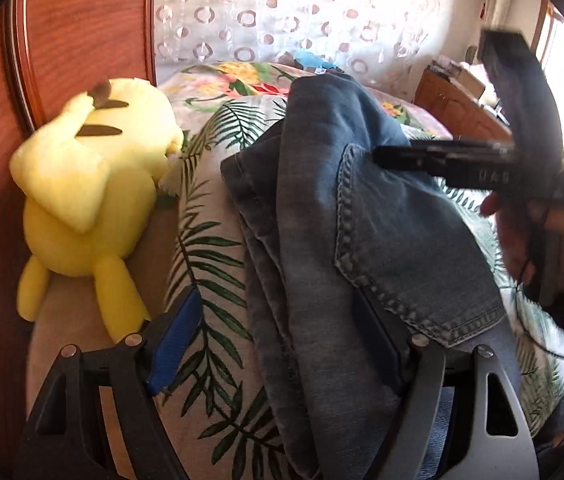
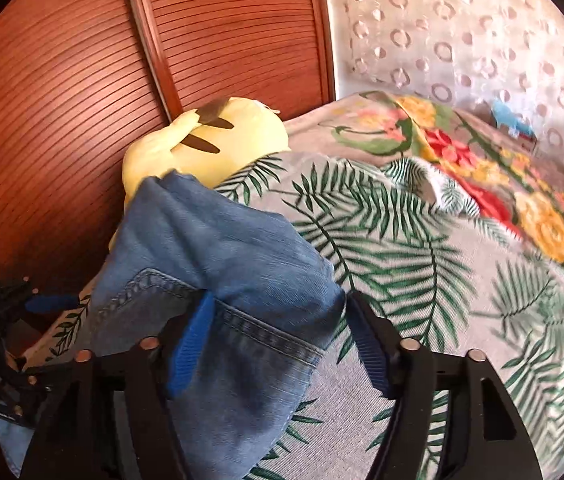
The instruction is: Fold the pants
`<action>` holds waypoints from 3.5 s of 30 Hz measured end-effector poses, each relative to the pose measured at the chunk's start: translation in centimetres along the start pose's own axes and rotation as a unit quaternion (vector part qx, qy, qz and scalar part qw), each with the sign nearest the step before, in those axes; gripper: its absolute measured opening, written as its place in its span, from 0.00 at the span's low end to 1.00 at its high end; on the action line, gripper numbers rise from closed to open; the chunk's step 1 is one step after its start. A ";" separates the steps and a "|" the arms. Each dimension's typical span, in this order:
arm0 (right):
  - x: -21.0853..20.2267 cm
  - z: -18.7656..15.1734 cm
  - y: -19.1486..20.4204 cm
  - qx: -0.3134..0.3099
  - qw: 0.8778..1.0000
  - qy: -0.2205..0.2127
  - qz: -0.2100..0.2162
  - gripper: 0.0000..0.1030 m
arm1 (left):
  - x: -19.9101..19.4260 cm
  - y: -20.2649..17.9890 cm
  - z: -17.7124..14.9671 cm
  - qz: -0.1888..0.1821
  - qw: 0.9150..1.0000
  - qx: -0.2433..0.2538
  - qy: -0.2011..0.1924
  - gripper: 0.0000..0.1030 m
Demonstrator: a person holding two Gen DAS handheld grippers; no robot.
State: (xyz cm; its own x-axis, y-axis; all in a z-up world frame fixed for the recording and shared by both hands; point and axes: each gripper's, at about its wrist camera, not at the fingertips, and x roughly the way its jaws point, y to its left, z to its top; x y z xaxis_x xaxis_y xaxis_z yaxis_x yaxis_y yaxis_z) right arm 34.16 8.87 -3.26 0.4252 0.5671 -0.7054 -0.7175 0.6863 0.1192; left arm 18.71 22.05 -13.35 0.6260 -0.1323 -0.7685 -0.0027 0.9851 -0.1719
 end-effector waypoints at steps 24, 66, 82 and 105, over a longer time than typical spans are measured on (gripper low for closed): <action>-1.7 3.6 0.4 -0.025 0.988 -0.010 0.149 0.19 | -2.6 0.4 2.0 -0.108 0.993 -0.027 -0.029 0.07; 2.8 6.3 -6.8 0.056 0.995 -0.065 -0.043 0.40 | 1.9 0.9 14.5 0.036 0.997 0.068 -0.030 0.24; -11.5 -2.9 -4.7 0.064 0.987 -0.126 -0.071 0.40 | -5.4 -9.5 12.4 0.002 0.987 0.108 -0.120 0.43; -30.6 -16.3 1.7 0.065 0.958 -0.233 -0.153 0.45 | -16.6 -20.8 7.6 -0.025 0.967 0.116 -0.226 0.44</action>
State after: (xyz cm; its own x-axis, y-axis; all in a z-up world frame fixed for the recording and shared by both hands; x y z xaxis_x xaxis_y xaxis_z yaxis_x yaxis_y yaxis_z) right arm 10.96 -14.77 7.15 0.8268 0.4508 -0.3363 -0.4574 0.8869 0.0642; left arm 14.29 4.60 7.61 0.8974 -0.1711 -0.4068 0.1787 0.9837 -0.0196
